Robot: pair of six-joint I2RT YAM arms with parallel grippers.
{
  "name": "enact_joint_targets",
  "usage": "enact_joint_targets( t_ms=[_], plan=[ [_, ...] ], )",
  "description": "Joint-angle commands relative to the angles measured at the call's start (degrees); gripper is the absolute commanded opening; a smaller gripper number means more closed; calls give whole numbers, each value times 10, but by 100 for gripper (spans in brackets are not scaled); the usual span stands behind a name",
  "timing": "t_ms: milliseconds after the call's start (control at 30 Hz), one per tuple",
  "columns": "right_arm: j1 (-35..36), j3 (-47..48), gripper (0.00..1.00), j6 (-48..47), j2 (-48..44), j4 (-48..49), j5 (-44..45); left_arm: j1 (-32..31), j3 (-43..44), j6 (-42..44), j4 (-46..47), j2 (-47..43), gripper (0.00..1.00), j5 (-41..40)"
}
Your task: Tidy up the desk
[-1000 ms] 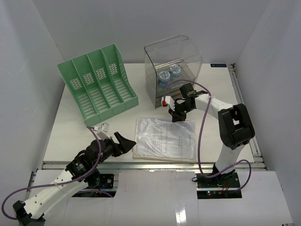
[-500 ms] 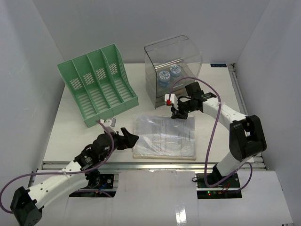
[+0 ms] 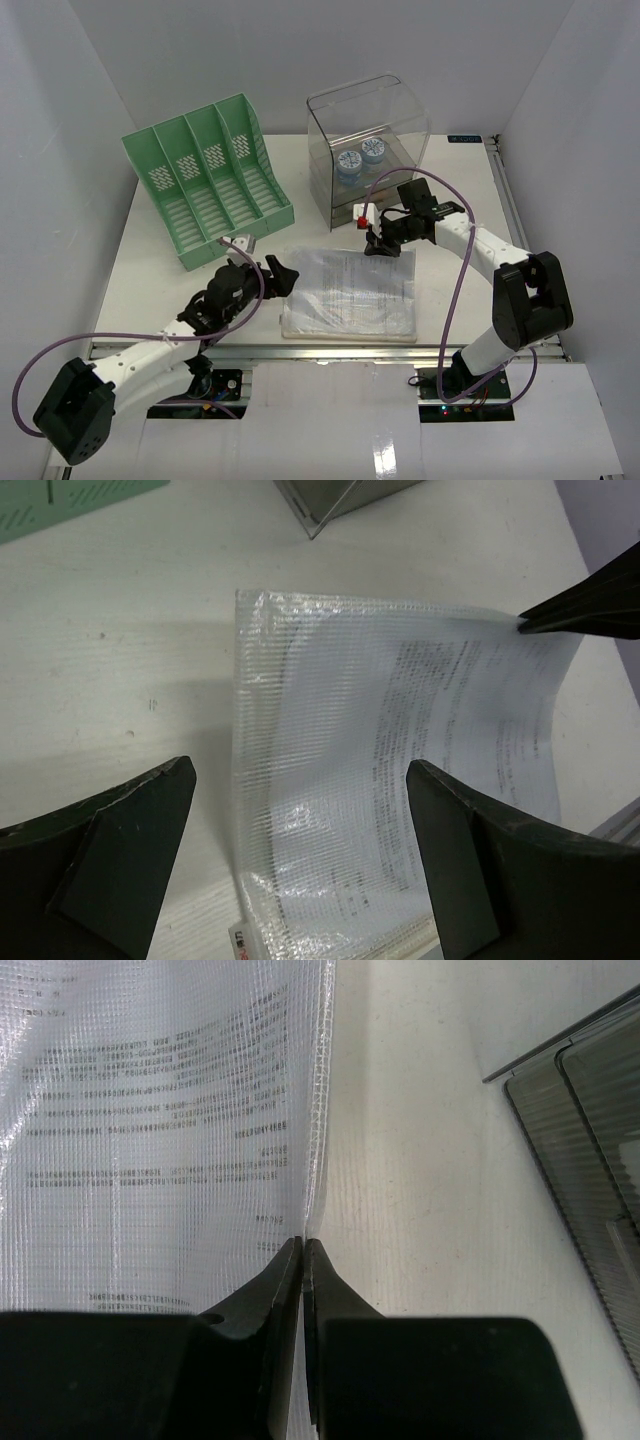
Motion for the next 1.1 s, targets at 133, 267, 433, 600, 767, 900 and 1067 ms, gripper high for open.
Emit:
enact_joint_targets(
  t_ms=[133,267,433,600,767,900,1067],
  plan=[
    [-1,-10,8,-7,-24,16,-33,57,8,51,110,66,96,146],
    [-1,-11,8,-6,-28,17,-36,75,-1,49,134,88,94,162],
    [-1,-11,8,-6,-31,17,-39,90,-9,49,156,109,94,174],
    [-1,-11,8,-7,-32,17,-43,104,-14,52,197,140,92,218],
    [0,-13,8,-7,-35,16,-44,111,-13,56,225,182,87,257],
    [-1,-14,8,-8,-37,16,-45,114,-18,57,242,196,87,265],
    [0,-15,8,-8,-39,15,-49,119,-24,59,268,210,85,285]
  ],
)
